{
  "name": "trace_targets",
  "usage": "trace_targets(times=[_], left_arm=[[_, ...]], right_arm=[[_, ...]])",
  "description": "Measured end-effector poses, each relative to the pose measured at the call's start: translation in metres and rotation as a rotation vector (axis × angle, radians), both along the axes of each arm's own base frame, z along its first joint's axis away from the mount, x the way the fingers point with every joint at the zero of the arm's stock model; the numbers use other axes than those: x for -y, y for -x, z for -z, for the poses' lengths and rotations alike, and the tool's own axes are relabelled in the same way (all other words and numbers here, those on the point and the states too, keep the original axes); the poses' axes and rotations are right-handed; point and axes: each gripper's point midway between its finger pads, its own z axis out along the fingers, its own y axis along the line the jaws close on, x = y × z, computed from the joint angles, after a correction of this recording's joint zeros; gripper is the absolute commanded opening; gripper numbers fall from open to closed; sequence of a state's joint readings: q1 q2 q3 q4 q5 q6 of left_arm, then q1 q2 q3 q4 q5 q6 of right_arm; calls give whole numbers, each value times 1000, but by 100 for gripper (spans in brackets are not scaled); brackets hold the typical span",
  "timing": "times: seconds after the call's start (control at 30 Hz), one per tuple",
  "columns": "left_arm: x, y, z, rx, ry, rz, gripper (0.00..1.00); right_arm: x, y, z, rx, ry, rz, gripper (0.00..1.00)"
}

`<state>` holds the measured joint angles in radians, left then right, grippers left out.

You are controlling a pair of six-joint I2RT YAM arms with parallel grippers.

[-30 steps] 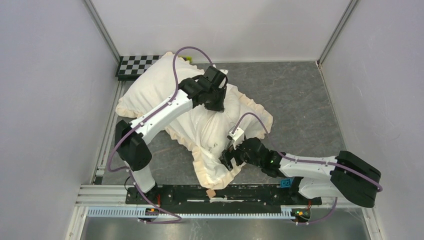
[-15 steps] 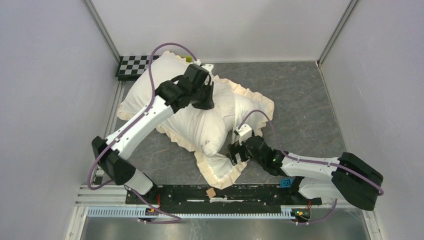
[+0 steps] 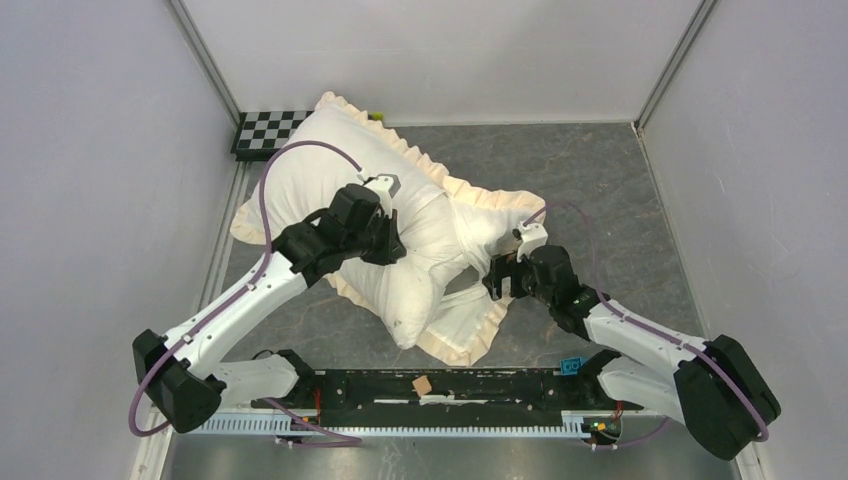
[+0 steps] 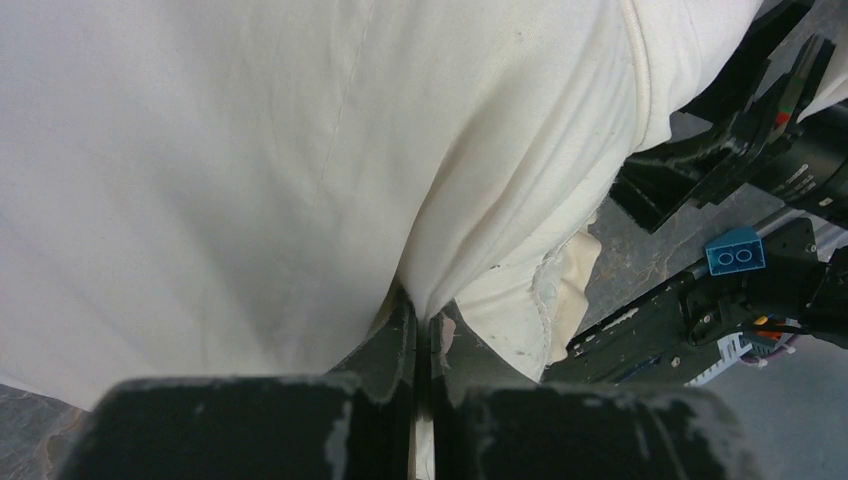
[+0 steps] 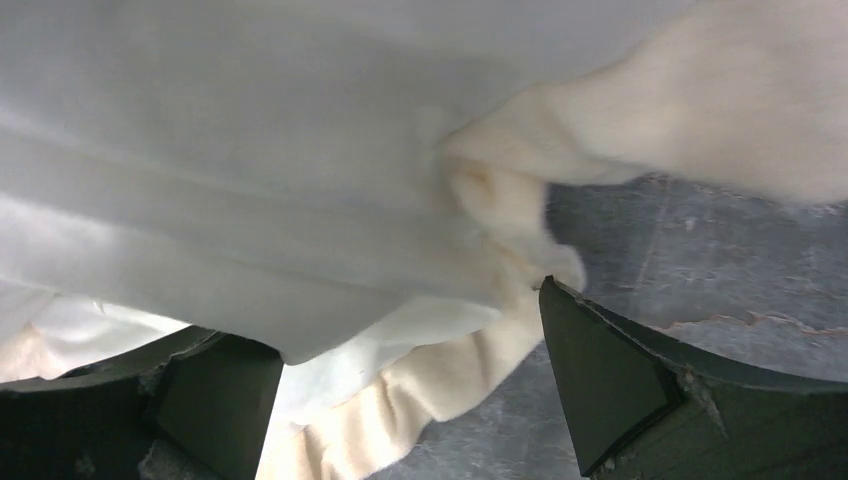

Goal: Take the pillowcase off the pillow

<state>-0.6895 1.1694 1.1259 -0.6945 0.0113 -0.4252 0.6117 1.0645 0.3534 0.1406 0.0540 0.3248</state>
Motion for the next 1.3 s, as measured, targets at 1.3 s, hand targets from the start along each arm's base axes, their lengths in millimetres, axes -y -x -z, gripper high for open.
trace_targets(times=[1.3], left_arm=[[-21, 17, 1, -19, -2, -59, 2]], right_arm=[[29, -26, -56, 151, -222, -21, 98]])
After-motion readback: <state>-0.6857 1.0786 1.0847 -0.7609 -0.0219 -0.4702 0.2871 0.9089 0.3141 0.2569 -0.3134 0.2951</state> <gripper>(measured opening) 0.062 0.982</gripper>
